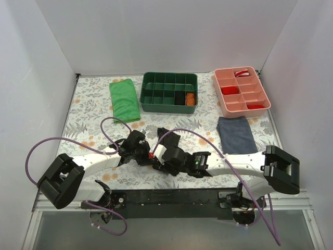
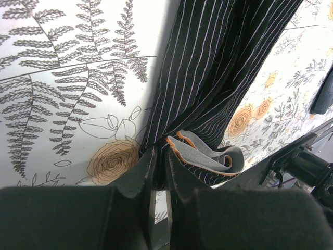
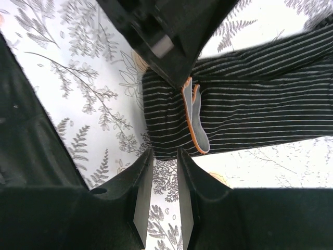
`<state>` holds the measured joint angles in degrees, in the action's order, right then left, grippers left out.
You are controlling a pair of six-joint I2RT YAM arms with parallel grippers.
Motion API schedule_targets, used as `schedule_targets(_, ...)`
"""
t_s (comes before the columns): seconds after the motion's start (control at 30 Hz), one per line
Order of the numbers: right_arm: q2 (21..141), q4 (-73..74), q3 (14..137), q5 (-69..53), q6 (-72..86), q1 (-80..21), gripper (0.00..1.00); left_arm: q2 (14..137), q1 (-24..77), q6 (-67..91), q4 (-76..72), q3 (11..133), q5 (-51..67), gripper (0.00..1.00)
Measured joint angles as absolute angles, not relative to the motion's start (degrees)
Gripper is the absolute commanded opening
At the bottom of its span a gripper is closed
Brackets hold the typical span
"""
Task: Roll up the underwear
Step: Roll the underwear to the center of the board.
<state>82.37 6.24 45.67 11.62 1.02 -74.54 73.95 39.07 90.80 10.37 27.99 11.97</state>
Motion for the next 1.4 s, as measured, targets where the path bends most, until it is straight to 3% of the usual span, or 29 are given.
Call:
schedule_targets(0.47, 81.56, 7.18, 47.88, 13.65, 1.04, -78.78, 0.33, 74.63, 39.07, 90.70, 10.55, 28.53, 12.43, 0.00)
schedule_targets(1.4, 89.52, 1.56, 46.54, 12.43, -4.97, -74.72, 0.31, 75.24, 38.87, 90.39, 9.69, 28.49, 13.15, 0.00)
